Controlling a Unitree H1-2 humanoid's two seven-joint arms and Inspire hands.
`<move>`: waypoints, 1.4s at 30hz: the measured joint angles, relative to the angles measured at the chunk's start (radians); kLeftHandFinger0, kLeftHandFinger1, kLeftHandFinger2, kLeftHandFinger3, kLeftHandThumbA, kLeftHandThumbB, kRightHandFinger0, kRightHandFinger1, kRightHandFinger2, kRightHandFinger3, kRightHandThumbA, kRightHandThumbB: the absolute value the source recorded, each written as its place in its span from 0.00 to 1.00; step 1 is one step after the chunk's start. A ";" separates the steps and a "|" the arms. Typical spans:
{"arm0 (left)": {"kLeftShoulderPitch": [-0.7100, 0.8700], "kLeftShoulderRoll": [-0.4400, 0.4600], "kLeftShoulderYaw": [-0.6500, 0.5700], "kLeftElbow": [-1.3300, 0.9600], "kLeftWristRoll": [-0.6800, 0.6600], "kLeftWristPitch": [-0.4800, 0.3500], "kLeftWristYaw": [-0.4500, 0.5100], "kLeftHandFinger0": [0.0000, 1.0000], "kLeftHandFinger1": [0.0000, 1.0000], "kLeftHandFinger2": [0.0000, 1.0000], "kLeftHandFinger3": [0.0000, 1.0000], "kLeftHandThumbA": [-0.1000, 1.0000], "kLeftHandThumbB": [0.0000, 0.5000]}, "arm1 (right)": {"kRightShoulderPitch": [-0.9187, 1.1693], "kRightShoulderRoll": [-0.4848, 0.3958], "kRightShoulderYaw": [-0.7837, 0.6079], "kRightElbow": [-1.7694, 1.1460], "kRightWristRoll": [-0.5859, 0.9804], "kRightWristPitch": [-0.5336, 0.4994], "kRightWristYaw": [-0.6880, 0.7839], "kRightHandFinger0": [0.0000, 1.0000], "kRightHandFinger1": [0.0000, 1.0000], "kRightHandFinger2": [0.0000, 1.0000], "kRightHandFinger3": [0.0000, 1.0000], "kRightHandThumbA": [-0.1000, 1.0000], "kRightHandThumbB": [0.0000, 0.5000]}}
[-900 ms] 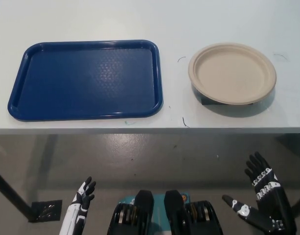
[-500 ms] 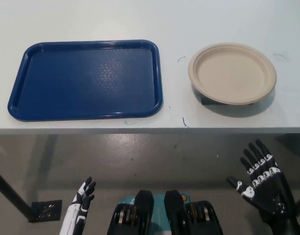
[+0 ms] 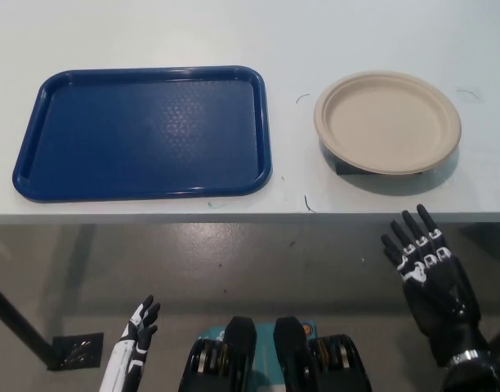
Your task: Use the right hand to pick up a plate from a leveled surface and place it into a tray on the left side
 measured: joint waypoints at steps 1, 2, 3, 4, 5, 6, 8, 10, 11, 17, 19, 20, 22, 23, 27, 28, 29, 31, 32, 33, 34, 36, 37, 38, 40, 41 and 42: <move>0.000 0.000 0.000 0.000 0.001 0.000 0.000 1.00 1.00 1.00 1.00 1.00 0.40 | -0.008 0.007 -0.009 0.009 0.014 0.010 -0.001 1.00 1.00 1.00 1.00 1.00 0.76; 0.000 0.000 0.000 0.000 0.002 0.000 0.000 1.00 1.00 1.00 1.00 1.00 0.39 | -0.018 0.015 -0.022 0.021 0.033 0.022 -0.002 1.00 1.00 1.00 1.00 1.00 0.78; 0.000 0.000 0.000 0.000 0.003 0.000 0.000 1.00 1.00 1.00 1.00 1.00 0.39 | -0.027 0.022 -0.033 0.029 0.049 0.032 -0.002 1.00 1.00 1.00 1.00 1.00 0.79; -0.001 0.001 0.000 0.000 0.004 0.000 0.000 1.00 1.00 1.00 1.00 1.00 0.39 | -0.033 0.026 -0.041 0.036 0.066 0.042 -0.003 1.00 1.00 1.00 1.00 1.00 0.80; -0.001 0.001 0.000 0.000 0.005 0.000 0.000 1.00 1.00 1.00 1.00 1.00 0.39 | -0.044 0.037 -0.057 0.047 0.093 0.058 -0.004 1.00 1.00 1.00 1.00 1.00 0.80; -0.001 0.001 0.000 0.000 0.005 0.000 0.000 1.00 1.00 1.00 1.00 1.00 0.39 | -0.050 0.043 -0.065 0.051 0.105 0.066 -0.005 1.00 1.00 1.00 1.00 1.00 0.81; -0.001 0.002 0.000 0.000 0.006 0.000 0.000 1.00 1.00 1.00 1.00 1.00 0.38 | -0.062 0.056 -0.086 0.058 0.140 0.083 -0.007 1.00 1.00 1.00 1.00 1.00 0.83; -0.002 0.003 -0.001 0.000 0.009 -0.001 0.000 1.00 1.00 1.00 1.00 1.00 0.38 | -0.076 0.070 -0.109 0.059 0.180 0.105 -0.012 1.00 1.00 1.00 1.00 1.00 0.84; -0.003 0.004 -0.001 0.000 0.010 -0.002 0.000 1.00 1.00 1.00 1.00 1.00 0.40 | -0.083 0.079 -0.123 0.059 0.199 0.114 -0.017 1.00 1.00 1.00 1.00 1.00 0.86; -0.007 0.014 -0.001 -0.002 0.018 -0.008 0.000 1.00 1.00 1.00 1.00 1.00 0.40 | -0.116 0.123 -0.190 0.055 0.307 0.164 -0.050 1.00 1.00 1.00 1.00 1.00 0.89; -0.010 0.018 -0.002 -0.002 0.020 -0.014 0.000 1.00 1.00 1.00 1.00 1.00 0.40 | -0.125 0.135 -0.207 0.051 0.340 0.183 -0.066 1.00 1.00 1.00 1.00 1.00 0.89; -0.012 0.019 -0.002 -0.002 0.022 -0.018 0.000 1.00 1.00 1.00 1.00 1.00 0.41 | -0.129 0.139 -0.213 0.050 0.352 0.190 -0.071 1.00 1.00 1.00 1.00 1.00 0.89; -0.015 0.020 -0.002 -0.002 0.025 -0.023 0.001 1.00 1.00 1.00 1.00 1.00 0.42 | -0.133 0.147 -0.221 0.049 0.367 0.196 -0.079 1.00 1.00 1.00 1.00 1.00 0.87; -0.016 0.020 -0.002 -0.003 0.026 -0.026 0.001 1.00 1.00 1.00 1.00 1.00 0.42 | -0.134 0.151 -0.225 0.049 0.375 0.200 -0.084 1.00 1.00 1.00 1.00 1.00 0.87; -0.017 0.021 -0.003 -0.003 0.028 -0.032 0.000 1.00 1.00 1.00 1.00 1.00 0.43 | -0.134 0.156 -0.239 0.049 0.397 0.215 -0.107 1.00 1.00 1.00 1.00 1.00 0.87; -0.017 0.021 -0.003 -0.003 0.028 -0.032 0.000 1.00 1.00 1.00 1.00 1.00 0.43 | -0.134 0.156 -0.241 0.049 0.399 0.217 -0.109 1.00 1.00 1.00 1.00 1.00 0.86; -0.017 0.021 -0.003 -0.003 0.029 -0.032 0.001 1.00 1.00 1.00 1.00 1.00 0.42 | -0.135 0.156 -0.243 0.049 0.403 0.220 -0.113 1.00 1.00 1.00 1.00 1.00 0.86; -0.017 0.021 -0.003 -0.003 0.030 -0.033 0.001 1.00 1.00 1.00 1.00 1.00 0.42 | -0.135 0.156 -0.247 0.052 0.411 0.222 -0.118 1.00 1.00 1.00 1.00 1.00 0.86; -0.017 0.021 -0.003 -0.003 0.031 -0.033 0.000 1.00 1.00 1.00 1.00 1.00 0.42 | -0.135 0.156 -0.248 0.054 0.414 0.223 -0.121 1.00 1.00 1.00 1.00 1.00 0.85; -0.017 0.021 -0.003 -0.003 0.031 -0.033 0.000 1.00 1.00 1.00 1.00 1.00 0.42 | -0.135 0.156 -0.249 0.055 0.417 0.223 -0.124 1.00 1.00 1.00 1.00 1.00 0.85; -0.017 0.021 -0.004 -0.003 0.031 -0.033 0.000 1.00 1.00 1.00 1.00 1.00 0.42 | -0.135 0.157 -0.250 0.056 0.418 0.223 -0.128 1.00 1.00 1.00 1.00 1.00 0.85; -0.017 0.021 -0.004 -0.003 0.031 -0.033 0.000 1.00 1.00 1.00 1.00 1.00 0.42 | -0.135 0.157 -0.250 0.058 0.418 0.223 -0.134 1.00 1.00 1.00 1.00 1.00 0.84; -0.017 0.021 -0.004 -0.003 0.031 -0.033 0.000 1.00 1.00 1.00 1.00 1.00 0.42 | -0.134 0.157 -0.250 0.059 0.418 0.223 -0.134 1.00 1.00 1.00 1.00 1.00 0.84; -0.017 0.021 -0.004 -0.003 0.031 -0.033 0.000 1.00 1.00 1.00 1.00 1.00 0.42 | -0.134 0.157 -0.250 0.062 0.419 0.224 -0.134 1.00 1.00 1.00 1.00 1.00 0.84; -0.017 0.021 -0.005 -0.004 0.031 -0.033 0.000 1.00 1.00 1.00 1.00 1.00 0.42 | -0.133 0.157 -0.250 0.070 0.419 0.224 -0.134 1.00 1.00 1.00 1.00 1.00 0.83; -0.017 0.021 -0.006 -0.004 0.031 -0.033 0.000 1.00 1.00 1.00 1.00 1.00 0.41 | -0.133 0.157 -0.250 0.075 0.419 0.224 -0.134 1.00 1.00 1.00 1.00 1.00 0.85; -0.017 0.021 -0.006 -0.005 0.032 -0.033 0.000 1.00 1.00 1.00 1.00 1.00 0.40 | -0.132 0.157 -0.250 0.078 0.419 0.224 -0.134 1.00 1.00 1.00 1.00 1.00 0.85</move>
